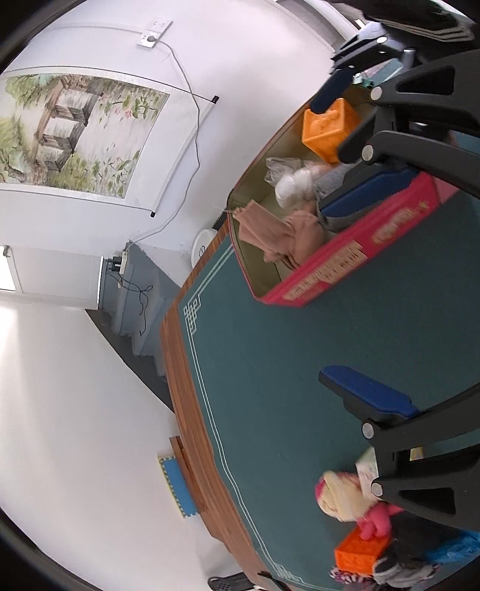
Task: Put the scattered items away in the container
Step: 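Carry the beige cloth and grey sock into the red tin and release both, then grasp the blue packet with the left tool while the right tool grasps the yellow medicine box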
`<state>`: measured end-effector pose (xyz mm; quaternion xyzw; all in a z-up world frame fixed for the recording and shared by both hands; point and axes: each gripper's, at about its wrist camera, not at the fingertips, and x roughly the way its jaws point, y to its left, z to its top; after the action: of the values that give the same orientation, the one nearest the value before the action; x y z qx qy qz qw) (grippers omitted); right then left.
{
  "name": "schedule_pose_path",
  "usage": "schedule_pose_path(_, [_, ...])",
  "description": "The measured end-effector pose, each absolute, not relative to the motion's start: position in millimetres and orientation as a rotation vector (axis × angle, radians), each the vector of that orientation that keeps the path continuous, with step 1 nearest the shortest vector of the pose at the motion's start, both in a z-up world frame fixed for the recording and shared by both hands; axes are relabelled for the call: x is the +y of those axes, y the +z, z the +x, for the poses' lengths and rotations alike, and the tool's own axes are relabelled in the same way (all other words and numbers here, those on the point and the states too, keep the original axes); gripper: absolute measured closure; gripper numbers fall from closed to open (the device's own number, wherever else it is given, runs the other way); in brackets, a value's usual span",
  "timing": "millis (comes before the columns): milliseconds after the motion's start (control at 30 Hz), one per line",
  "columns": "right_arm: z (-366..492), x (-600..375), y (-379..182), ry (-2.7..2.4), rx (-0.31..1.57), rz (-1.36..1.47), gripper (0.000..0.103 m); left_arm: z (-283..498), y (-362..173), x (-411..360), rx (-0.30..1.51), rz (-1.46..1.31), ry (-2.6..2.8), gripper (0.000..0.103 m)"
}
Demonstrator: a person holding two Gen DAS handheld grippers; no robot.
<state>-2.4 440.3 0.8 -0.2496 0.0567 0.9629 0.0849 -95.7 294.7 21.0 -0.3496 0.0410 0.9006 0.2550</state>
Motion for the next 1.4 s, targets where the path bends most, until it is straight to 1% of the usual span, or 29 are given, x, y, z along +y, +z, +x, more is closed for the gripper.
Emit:
schedule_pose_path(267, [-3, 422, 17, 2.911, 0.166, -0.815, 0.024, -80, 23, 241, 0.102, -0.957, 2.506, 0.019])
schedule_pose_path(433, [-5, 387, 34, 2.997, 0.159, -0.853, 0.024, -69, 18, 199, 0.047, -0.99, 2.574, 0.019])
schedule_pose_path(667, [-19, 332, 35, 3.085, 0.118, -0.911, 0.023, -57, 10, 133, -0.036, -1.046, 2.738, 0.019])
schedule_pose_path(767, [-28, 306, 31, 3.117, 0.089, -0.949, 0.023, -53, 5, 101, -0.1, -1.071, 2.794, 0.019])
schedule_pose_path(867, [-34, 283, 24, 3.136, 0.055, -1.0, 0.023, -54, -8, 64, -0.234, -1.121, 2.844, 0.019])
schedule_pose_path(933, [-40, 271, 19, 3.14, 0.033, -1.041, 0.023, -55, -17, 47, -0.268, -1.155, 2.871, 0.019])
schedule_pose_path(1033, [-45, 255, 12, 3.145, -0.01, -1.076, 0.023, -59, -31, 29, -0.287, -1.192, 2.896, 0.019])
schedule_pose_path(1133, [-51, 243, 6, 3.15, -0.045, -1.102, 0.023, -65, -44, 17, -0.347, -1.239, 2.897, 0.019])
schedule_pose_path(1400, [-62, 237, -5, 3.134, -0.036, -1.143, 0.023, -86, -60, 18, -0.329, -1.328, 2.867, 0.019])
